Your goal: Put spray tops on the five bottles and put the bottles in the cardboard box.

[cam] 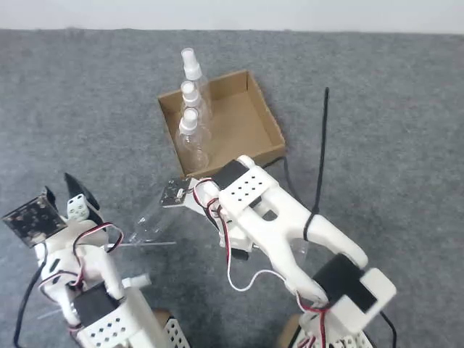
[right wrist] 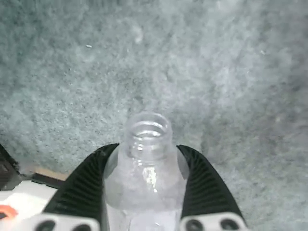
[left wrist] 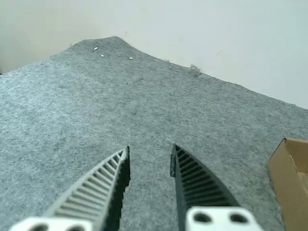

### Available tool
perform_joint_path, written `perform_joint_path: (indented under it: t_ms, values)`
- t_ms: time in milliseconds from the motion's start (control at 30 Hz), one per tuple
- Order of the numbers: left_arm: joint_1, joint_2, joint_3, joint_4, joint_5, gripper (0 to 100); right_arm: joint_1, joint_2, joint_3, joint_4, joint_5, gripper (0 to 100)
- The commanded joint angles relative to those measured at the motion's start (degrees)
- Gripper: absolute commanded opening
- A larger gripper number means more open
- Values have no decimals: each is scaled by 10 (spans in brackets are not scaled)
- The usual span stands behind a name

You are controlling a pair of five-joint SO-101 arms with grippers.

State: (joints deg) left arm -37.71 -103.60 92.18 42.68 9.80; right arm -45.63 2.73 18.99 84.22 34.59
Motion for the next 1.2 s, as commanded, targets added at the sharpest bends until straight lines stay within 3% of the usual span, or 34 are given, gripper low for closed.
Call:
perform_joint_path:
  t_ms: [0,700,1167]
  values:
    - [1,-10,-15,-17,7,131,2,-93,3,3,-7,6]
    - [28,-9,-7,-17,0,131,3,-227,25,1,-91,6]
    - [33,-9,-7,-16,-21,131,4,-320,100,-65,-91,6]
